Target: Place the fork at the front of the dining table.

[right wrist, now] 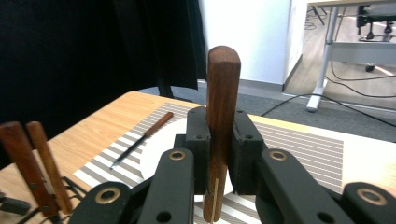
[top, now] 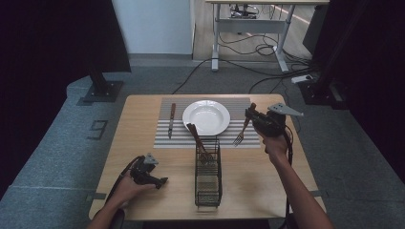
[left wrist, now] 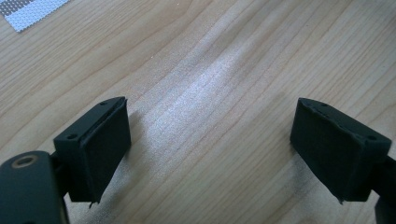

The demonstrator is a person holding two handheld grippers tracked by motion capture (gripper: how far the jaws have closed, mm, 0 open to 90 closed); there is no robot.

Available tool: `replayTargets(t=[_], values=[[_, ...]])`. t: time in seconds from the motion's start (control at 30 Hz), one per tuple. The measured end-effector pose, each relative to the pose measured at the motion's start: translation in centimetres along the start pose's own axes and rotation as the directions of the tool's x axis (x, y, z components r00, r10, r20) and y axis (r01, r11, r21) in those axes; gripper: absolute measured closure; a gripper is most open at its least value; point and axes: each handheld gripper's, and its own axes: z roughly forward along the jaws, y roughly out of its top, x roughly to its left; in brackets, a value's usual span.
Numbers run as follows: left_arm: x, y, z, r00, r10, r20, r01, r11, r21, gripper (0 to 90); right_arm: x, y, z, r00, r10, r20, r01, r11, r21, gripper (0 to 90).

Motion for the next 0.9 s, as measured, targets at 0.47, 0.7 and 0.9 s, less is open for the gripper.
replayTargets(t=[0.47,0.7,0.9], values=[[0.0,0.0,0.0,1.0000,0.002,0.001,-0.002,1.0000,-0.003,12.2,-2.2,-1.8,2.3,0.9968,0.013,0.079,-0.018,0.998,0.059,80.0],[0.0,0.0,0.0,1.0000,0.002,0.001,-0.002,1.0000,-0.004,12.2,-2.4,-2.2,3.4,0.9912,-0.020,0.131,0.009,0.996,0.089,80.0],[0.1,0.0,0.0,1.0000,0.003,0.002,-0.003,1.0000,-0.005,12.2,-3.0,-2.8,4.7,0.9880,-0.019,0.153,0.001,0.993,0.116,80.0]])
